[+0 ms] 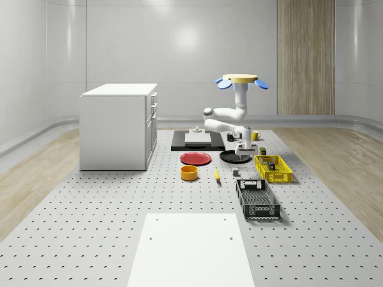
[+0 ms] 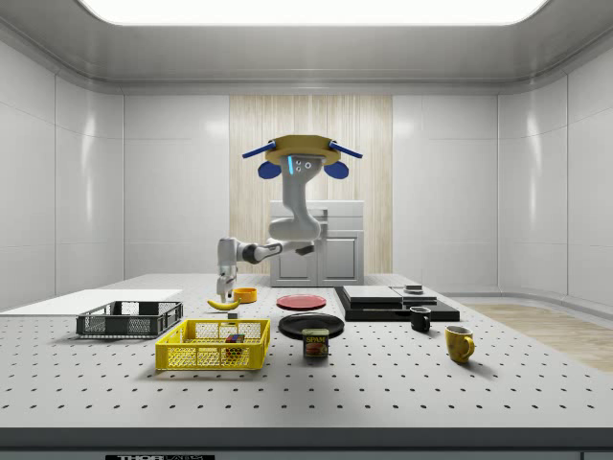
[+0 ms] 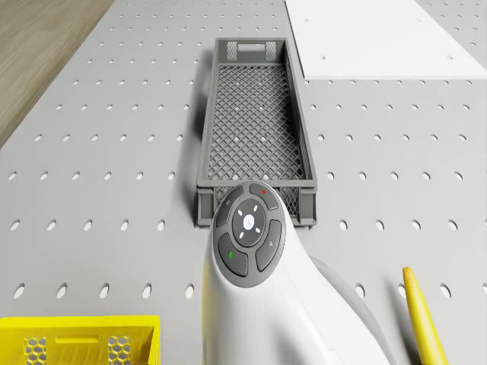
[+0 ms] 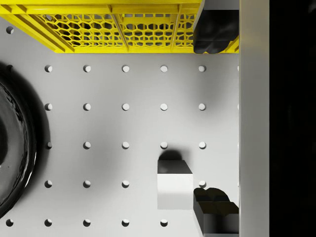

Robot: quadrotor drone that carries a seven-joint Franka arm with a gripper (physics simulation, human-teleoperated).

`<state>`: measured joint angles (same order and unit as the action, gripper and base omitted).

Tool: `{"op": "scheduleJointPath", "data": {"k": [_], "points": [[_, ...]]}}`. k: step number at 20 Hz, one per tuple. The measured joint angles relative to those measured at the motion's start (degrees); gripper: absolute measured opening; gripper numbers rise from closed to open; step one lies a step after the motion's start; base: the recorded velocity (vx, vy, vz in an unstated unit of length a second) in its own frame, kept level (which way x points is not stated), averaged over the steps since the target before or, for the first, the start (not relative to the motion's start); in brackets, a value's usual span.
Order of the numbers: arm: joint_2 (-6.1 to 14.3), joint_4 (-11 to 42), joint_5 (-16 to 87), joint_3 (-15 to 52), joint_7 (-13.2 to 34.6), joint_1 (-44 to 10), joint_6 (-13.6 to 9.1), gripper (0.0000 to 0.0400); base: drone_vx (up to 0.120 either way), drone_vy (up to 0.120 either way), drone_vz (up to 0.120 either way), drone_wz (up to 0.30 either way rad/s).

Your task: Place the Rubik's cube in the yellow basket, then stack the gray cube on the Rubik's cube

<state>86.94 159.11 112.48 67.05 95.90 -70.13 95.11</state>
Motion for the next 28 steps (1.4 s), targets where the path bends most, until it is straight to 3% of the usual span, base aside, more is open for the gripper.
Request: {"op": "scheduleJointPath", "data": {"k": [9, 16, 23, 28], "points": [[-0.26, 0.02, 0.11, -0.03, -0.09, 0.11, -0.24, 0.0400, -0.044, -0.120, 0.000, 0.000], [-0.44, 0.04, 0.19, -0.05, -0.15, 0.19, -0.41, 0.0400, 0.000, -0.114, -0.109, 0.000], [-0.60, 0.05, 0.27, -0.07, -0.20, 0.27, -0.56, 0.0400, 0.000, 0.000, -0.074, 0.000], [-0.78, -0.63, 1.85, -1.74, -0.25, -0.06, 0.09, 0.0400, 0.000, 0.000, 0.000, 0.000]]}}
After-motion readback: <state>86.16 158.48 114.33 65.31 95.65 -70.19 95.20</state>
